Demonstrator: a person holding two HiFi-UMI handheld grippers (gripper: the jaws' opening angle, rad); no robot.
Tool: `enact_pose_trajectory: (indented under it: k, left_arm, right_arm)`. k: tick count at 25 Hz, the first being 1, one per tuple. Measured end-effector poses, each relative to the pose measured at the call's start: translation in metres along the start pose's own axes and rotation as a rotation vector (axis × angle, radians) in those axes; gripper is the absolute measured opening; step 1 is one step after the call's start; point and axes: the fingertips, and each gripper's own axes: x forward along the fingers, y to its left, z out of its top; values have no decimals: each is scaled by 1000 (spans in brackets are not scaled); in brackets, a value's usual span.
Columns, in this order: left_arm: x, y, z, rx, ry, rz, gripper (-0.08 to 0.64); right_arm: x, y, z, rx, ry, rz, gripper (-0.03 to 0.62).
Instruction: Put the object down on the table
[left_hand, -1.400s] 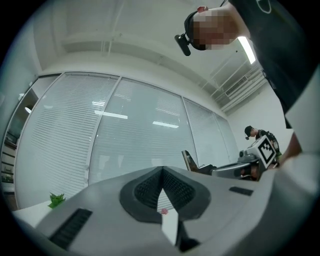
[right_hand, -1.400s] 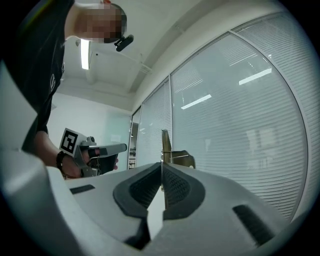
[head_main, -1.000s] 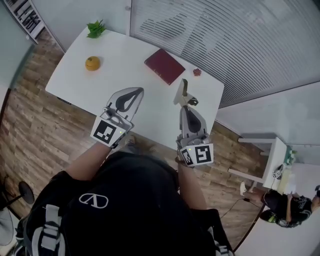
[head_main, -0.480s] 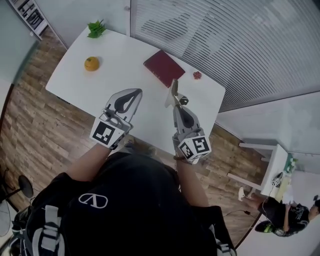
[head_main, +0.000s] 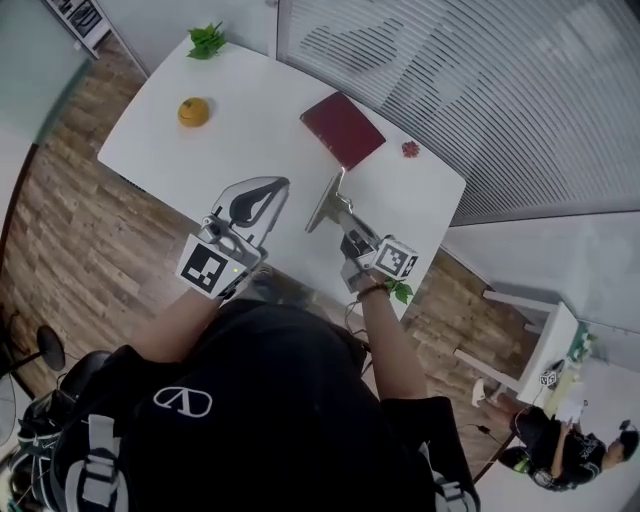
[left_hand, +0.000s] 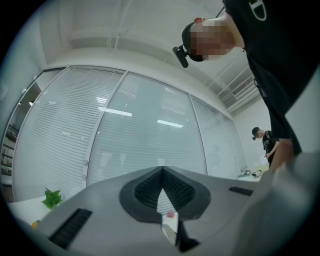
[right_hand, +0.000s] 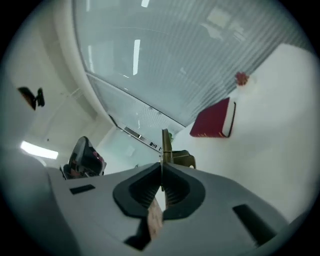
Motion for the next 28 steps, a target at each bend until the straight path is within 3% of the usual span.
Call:
enact_pose_trajectory:
  k: [3,7,11,18,28]
  left_arm:
    - [-1,2,-4,-1,9,18,5]
    - [1,3,-9,1,20,32,5]
    - [1,5,-14,2,35,42,5]
    - [0,6,-17,3,46,60,5]
    - [-4,10,-19,5,53,68,5]
  right_arm:
    - [13,-24,-21,112,98,38,6]
    - [15,-74,-55,294,235,-102,6]
    - [25,-100,-65,388,270,-109,6]
    - [31,-128,-76,419,332,-157,6]
    - [35,-133,-87,437,372,-175,9]
